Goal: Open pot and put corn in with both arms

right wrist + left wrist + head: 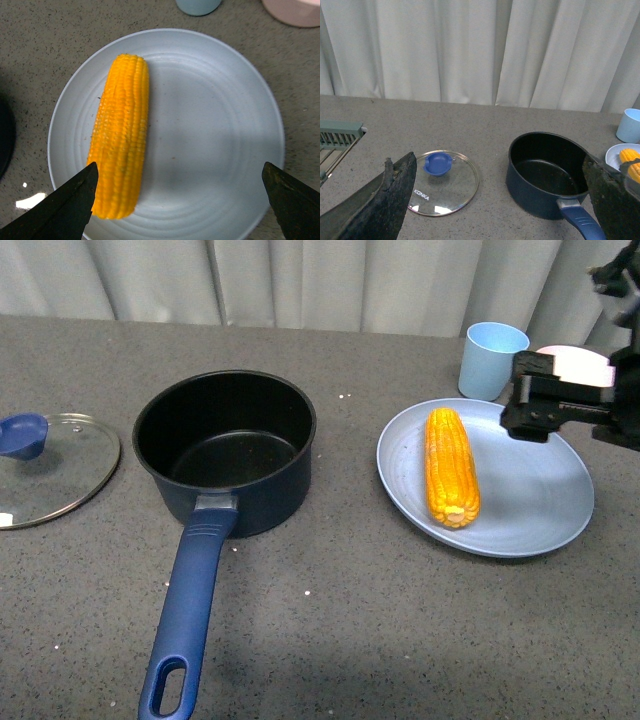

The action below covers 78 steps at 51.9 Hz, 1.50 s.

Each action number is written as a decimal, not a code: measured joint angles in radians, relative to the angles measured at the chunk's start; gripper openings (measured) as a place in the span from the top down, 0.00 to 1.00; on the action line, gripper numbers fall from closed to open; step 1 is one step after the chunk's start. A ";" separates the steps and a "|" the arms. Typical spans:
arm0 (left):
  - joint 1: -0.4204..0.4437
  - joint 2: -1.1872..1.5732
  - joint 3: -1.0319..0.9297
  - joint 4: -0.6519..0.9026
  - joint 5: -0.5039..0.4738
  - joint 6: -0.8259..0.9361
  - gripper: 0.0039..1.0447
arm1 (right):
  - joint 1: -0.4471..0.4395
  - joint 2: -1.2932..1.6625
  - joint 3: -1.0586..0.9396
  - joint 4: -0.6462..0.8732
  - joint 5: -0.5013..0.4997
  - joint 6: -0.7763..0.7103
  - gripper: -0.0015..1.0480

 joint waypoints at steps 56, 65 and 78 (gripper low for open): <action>0.000 0.000 0.000 0.000 0.000 0.000 0.06 | 0.088 0.300 0.352 -0.346 -0.028 0.084 0.65; 0.000 0.000 0.000 0.000 0.000 0.000 0.06 | 0.089 0.296 0.349 -0.348 -0.052 0.084 0.82; 0.000 0.000 0.000 0.000 0.000 0.000 0.06 | 0.094 0.178 0.259 -0.285 -0.155 0.107 0.91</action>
